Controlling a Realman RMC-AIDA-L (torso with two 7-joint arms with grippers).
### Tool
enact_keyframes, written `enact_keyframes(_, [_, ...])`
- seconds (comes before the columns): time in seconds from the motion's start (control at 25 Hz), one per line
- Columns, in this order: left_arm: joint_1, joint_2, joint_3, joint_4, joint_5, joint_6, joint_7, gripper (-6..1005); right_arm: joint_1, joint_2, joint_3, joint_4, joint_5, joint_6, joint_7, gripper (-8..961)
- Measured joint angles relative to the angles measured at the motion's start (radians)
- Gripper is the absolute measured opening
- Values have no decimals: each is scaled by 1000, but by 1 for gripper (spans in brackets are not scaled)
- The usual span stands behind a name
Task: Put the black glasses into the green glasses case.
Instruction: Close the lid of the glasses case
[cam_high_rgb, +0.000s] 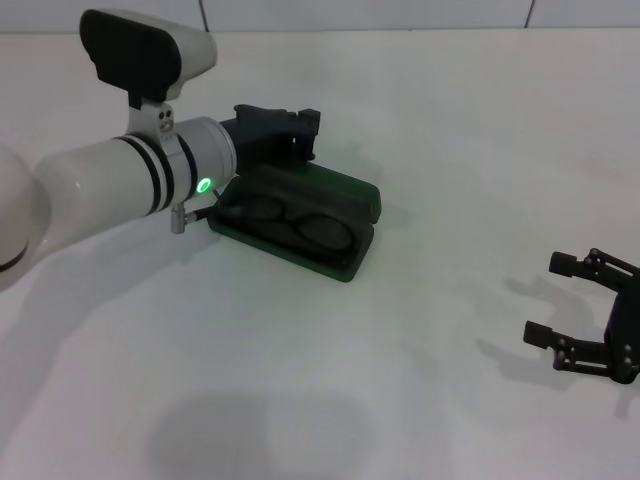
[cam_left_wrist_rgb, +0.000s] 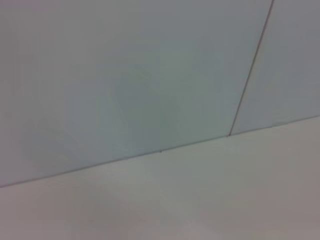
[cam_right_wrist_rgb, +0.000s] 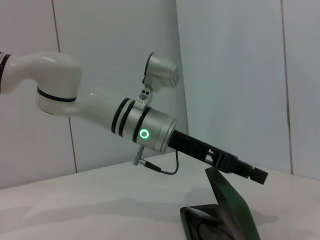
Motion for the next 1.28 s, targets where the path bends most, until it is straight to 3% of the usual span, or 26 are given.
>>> enact_keyframes(1.04, [70, 7, -5, 8, -1, 53, 68, 71, 14, 0, -1, 9, 0, 12, 0, 883])
enact_keyframes(1.28, [106, 7, -6, 4, -118, 73, 214, 74, 18, 0, -1, 9, 0, 14, 1, 883])
